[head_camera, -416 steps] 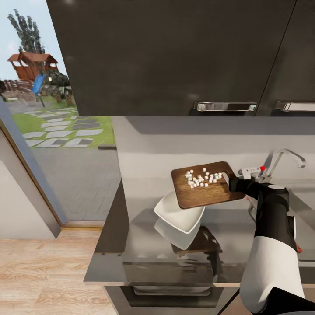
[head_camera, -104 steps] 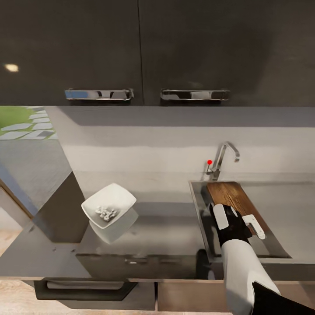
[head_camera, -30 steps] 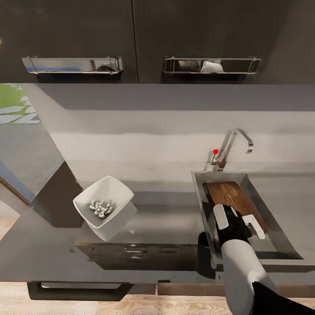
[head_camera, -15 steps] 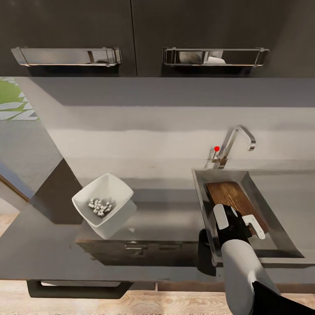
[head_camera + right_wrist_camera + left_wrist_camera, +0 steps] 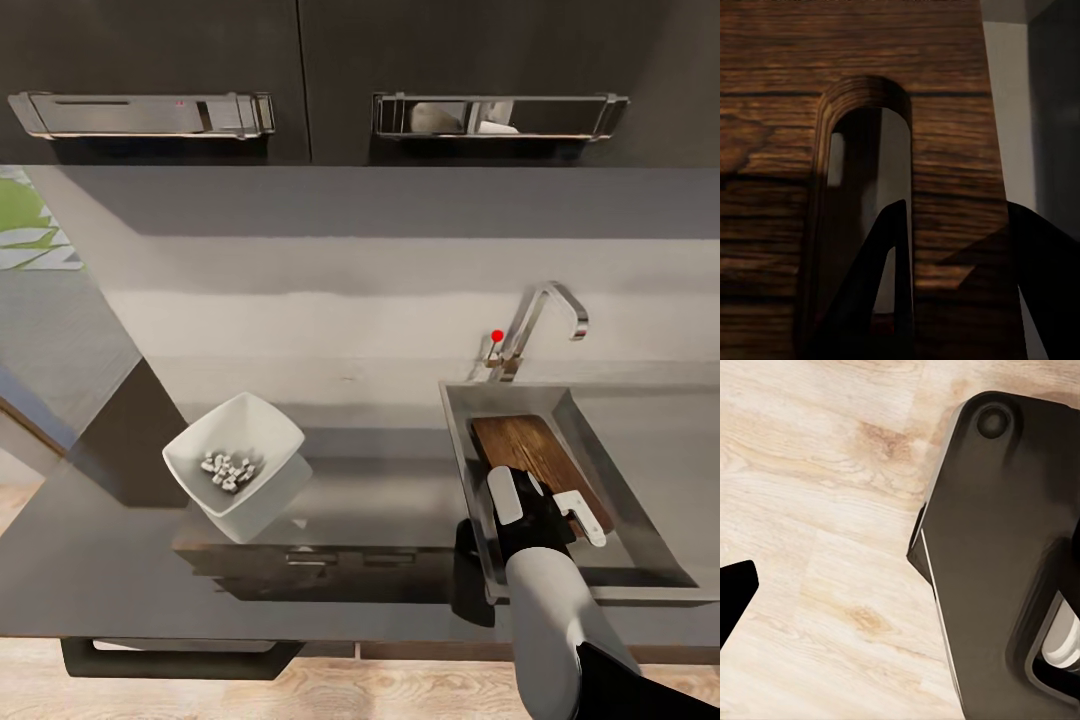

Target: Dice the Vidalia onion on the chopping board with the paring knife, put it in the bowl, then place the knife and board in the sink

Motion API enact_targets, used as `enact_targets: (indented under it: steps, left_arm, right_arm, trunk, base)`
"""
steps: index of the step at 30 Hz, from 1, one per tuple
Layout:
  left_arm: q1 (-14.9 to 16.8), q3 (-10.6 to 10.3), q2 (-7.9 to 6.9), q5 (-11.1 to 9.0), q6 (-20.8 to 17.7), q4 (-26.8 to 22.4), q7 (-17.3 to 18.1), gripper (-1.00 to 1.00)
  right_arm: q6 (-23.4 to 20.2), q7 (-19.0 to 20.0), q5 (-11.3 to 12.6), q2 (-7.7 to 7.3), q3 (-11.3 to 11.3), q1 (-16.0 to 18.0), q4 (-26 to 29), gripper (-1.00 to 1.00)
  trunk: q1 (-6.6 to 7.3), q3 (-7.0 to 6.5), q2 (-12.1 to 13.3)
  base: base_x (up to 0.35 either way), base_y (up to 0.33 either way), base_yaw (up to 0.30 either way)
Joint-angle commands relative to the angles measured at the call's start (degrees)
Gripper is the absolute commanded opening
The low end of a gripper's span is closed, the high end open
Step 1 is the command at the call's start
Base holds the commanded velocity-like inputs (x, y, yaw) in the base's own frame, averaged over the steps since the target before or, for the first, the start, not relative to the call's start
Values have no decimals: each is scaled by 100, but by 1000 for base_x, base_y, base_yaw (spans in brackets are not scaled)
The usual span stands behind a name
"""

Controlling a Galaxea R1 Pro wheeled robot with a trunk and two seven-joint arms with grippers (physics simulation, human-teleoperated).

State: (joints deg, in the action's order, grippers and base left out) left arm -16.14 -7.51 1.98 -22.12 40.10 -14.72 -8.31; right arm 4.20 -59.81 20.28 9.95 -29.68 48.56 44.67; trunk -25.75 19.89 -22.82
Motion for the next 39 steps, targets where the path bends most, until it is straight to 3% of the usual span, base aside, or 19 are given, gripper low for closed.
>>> enact_targets:
  steps: [1, 6, 7, 21, 27, 29, 33, 39]
  left_arm:
    - [-3, -49, -4, -12, 7, -13, -57, 100]
    - [-3, -49, -3, -12, 7, -13, -57, 100]
    - [-3, -49, -3, -12, 7, -13, -57, 100]
    - [-3, -49, -3, -12, 7, -13, -57, 100]
    - [-3, -49, -3, -12, 7, -13, -58, 100]
    - [-3, -49, -3, -12, 7, -13, -57, 100]
    - [-3, -49, -4, -12, 7, -13, -58, 100]
    - [-3, -49, -1, -12, 7, -11, -57, 100]
  right_arm:
    - [45, 2, 29, 4, -11, 5, 7, -100]
    - [38, 4, 29, 4, -11, 5, 7, -100]
    - [38, 4, 29, 4, -11, 5, 7, 100]
    - [45, -5, 35, 4, -11, 5, 28, 100]
    - [-55, -33, 25, 4, 16, 5, 371, 100]
    - [-353, -42, 12, 4, 31, 5, 816, 100]
    - [-1579, -48, -10, 4, 37, 5, 1743, 100]
    - [-3028, -18, -66, 4, 49, -27, 2782, 100]
  trunk:
    - [-3, 9, -10]
    - [-3, 10, -10]
    - [-3, 10, -10]
    - [-3, 10, -10]
    - [-3, 10, -10]
    - [-3, 10, -10]
    - [-3, 10, -10]
    - [-3, 10, -10]
  base:
    - [0, 0, 0]
    - [0, 0, 0]
    - [0, 0, 0]
    - [0, 0, 0]
    - [0, 0, 0]
    - [0, 0, 0]
    - [0, 0, 0]
    - [0, 0, 0]
